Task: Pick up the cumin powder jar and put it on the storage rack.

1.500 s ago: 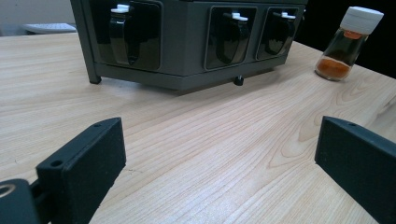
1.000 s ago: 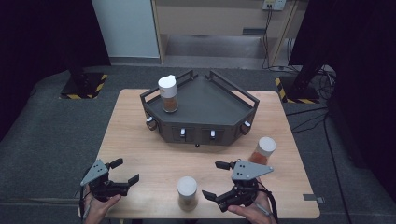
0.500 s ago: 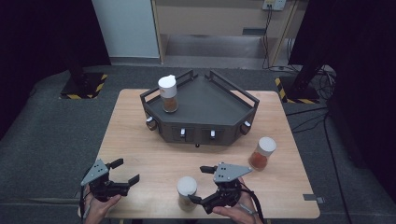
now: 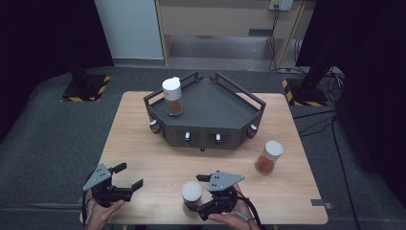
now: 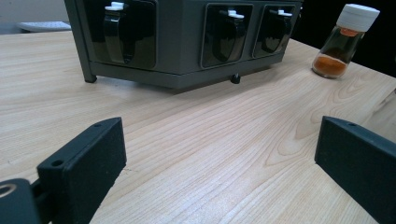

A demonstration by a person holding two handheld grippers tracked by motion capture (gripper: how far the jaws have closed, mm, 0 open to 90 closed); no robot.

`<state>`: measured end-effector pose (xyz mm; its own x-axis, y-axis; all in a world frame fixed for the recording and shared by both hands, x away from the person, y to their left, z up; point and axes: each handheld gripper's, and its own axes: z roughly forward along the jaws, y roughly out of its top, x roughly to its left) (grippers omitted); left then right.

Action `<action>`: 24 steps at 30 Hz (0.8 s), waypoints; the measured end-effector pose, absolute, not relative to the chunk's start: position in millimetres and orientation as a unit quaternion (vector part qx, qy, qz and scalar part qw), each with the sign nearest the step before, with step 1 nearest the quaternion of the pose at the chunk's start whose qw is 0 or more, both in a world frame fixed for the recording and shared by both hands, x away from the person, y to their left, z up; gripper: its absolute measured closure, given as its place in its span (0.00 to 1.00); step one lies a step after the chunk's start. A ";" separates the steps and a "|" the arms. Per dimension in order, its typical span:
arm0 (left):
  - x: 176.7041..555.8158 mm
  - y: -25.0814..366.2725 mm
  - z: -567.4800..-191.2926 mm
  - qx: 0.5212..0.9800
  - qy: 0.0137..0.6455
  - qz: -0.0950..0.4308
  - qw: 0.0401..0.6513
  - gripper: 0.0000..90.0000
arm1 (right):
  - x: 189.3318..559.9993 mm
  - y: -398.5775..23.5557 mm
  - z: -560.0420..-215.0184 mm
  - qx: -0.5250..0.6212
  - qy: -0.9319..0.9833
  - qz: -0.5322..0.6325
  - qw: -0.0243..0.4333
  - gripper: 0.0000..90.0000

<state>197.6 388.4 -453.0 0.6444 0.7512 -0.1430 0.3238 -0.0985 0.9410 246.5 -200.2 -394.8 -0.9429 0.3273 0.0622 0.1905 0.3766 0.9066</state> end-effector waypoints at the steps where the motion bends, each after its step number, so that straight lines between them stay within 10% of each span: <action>1: 197.6 388.4 -453.1 0.716 0.375 0.192 0.557 0.01 | 247.0 -199.2 -395.6 0.157 0.828 0.535 0.062 0.15; 11: 197.6 388.4 -453.0 0.716 0.375 0.192 0.557 0.02 | 250.0 -193.4 -403.9 0.146 0.836 0.526 0.062 0.37; 24: 197.6 388.7 -453.2 0.715 0.376 0.192 0.557 0.02 | 245.3 -187.8 -393.9 0.142 0.844 0.512 0.075 0.37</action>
<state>197.6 388.7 -453.2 0.6433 0.7517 -0.1450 0.3249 -0.0967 0.9408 245.3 -187.8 -393.9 -0.9484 0.3165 0.0184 0.1624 0.4352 0.8855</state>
